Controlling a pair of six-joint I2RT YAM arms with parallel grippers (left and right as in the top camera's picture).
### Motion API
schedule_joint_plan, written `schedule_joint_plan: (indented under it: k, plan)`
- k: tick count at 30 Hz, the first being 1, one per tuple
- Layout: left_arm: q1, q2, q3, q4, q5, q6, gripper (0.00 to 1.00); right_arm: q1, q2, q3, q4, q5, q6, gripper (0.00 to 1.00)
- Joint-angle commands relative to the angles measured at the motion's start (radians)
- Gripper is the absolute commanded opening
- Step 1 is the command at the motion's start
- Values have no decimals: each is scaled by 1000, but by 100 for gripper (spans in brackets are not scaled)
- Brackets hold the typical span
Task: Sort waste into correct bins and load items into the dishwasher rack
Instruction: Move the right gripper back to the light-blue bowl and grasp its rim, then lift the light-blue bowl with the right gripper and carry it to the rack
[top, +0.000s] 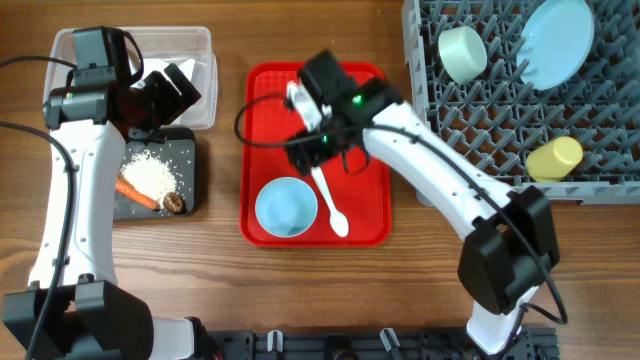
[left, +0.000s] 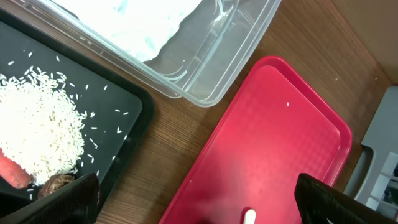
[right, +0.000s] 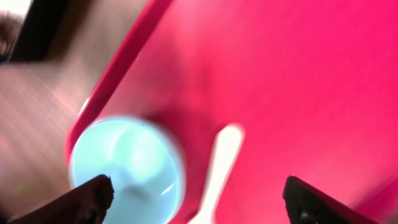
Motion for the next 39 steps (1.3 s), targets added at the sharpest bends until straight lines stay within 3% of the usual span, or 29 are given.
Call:
schedule_joint_plan:
  k: [1,10,23,32,39]
  plan:
    - [3,2,15,2,-6,-13,100,23,9,-118,-1,-138,105,83]
    - [3,2,15,2,-6,-13,100,57,9,-294,77,-137,103,59]
    - [3,2,15,2,-6,-13,100,56,10,-297,150,87,130,34]
    - [3,2,15,2,-6,-13,100,56,14,-306,185,102,129,4]
    - [3,2,15,2,-6,-13,100,32,-16,-241,178,108,137,4]
